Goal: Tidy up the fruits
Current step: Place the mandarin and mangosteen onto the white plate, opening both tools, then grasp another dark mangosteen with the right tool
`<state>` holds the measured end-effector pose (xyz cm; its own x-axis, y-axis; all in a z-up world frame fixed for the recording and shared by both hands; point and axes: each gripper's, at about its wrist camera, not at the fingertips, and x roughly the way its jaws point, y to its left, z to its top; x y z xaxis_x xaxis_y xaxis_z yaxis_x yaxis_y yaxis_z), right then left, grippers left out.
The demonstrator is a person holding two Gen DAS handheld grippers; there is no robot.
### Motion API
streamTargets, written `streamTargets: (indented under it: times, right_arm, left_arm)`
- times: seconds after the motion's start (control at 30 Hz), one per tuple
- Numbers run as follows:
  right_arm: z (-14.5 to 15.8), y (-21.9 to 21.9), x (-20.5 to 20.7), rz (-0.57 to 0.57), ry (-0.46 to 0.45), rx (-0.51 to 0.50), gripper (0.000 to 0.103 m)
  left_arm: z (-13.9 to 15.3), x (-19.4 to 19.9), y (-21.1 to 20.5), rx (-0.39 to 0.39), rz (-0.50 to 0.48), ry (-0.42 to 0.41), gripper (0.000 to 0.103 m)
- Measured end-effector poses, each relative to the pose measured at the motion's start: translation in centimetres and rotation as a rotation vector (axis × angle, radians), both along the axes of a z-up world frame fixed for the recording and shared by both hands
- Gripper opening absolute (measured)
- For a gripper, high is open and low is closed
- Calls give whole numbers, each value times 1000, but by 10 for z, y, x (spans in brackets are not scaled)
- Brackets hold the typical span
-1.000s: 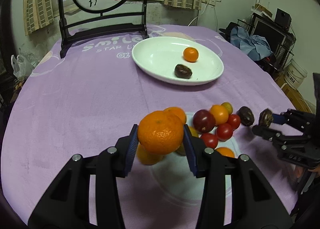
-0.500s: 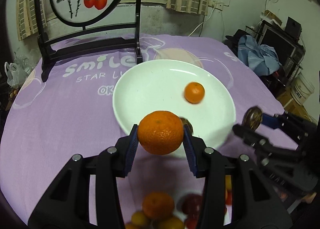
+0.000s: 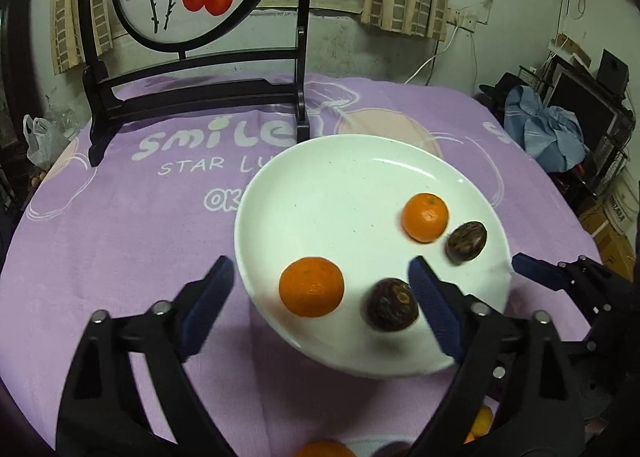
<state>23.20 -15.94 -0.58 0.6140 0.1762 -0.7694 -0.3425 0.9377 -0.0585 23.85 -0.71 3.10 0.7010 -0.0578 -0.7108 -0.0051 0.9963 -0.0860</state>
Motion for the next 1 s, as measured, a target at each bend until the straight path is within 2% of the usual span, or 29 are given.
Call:
streamTargets:
  times: [0.1,0.3,0.47,0.6,0.9,1.0]
  right_arm:
    - [6,-8,-16,0,-3,27,66]
    - [16,-32,-60,-12,-23,60,66]
    - [13,-51,-98,-34,-27,120,66]
    - [4,-59,-117,-47,1,150,66]
    - [-12,-56,-156,-19,21,71,66]
    - [-21,-48,-155,-8,42,4,66]
  left_arm:
    - [6,-21,5,-16,7,-15,97]
    - [6,-71,18,0,20,-24,101]
    - [1,-115,30,27,45,-46,101]
    - [-7,-140,41,0,53,-35,101]
    - [-25,-164,54,-20,45,-6,101]
    - [-30,-165,58,-33,53,0,101]
